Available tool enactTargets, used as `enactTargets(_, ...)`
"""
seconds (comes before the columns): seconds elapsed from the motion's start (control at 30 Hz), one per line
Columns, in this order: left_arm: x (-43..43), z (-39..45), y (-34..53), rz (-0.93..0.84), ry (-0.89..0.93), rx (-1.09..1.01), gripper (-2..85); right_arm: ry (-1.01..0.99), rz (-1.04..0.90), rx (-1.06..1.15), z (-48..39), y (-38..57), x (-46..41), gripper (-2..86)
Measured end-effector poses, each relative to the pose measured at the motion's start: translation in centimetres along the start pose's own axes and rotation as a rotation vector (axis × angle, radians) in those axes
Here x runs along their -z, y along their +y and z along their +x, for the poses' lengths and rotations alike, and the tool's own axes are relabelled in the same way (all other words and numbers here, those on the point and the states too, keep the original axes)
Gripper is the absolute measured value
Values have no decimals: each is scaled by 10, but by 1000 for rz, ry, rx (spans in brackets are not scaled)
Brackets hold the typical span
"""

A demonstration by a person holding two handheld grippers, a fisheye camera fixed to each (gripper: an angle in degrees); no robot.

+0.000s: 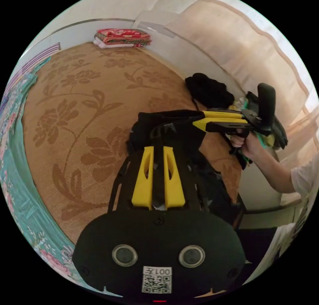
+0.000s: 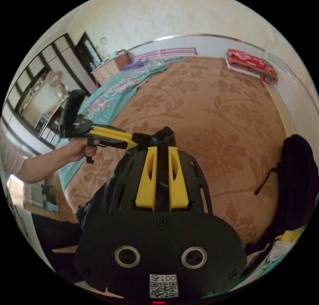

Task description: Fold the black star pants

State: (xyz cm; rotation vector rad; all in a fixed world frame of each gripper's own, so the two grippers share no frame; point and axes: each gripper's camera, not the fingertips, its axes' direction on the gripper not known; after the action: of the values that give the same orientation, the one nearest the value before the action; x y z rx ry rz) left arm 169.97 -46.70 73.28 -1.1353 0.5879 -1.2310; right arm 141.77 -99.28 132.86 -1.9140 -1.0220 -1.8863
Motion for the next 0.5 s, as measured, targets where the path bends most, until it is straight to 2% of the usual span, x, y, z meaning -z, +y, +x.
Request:
enactTargets(0.1, 33, 21, 18, 22, 46, -70, 119, -156, 23, 120, -29, 9, 23, 42)
enactTargets(0.23, 80, 53, 40, 9, -7, -191, 176, -296, -19, 205, -54, 17, 38, 34)
enactTargets(0.37, 124, 94, 52, -56, -144, -468, 200, -391, -150, 282, -72, 15, 40, 26)
enactTargets(0.5, 136, 124, 63, -201, -153, -718, 203, -485, -129, 204, -79, 1, 42, 20)
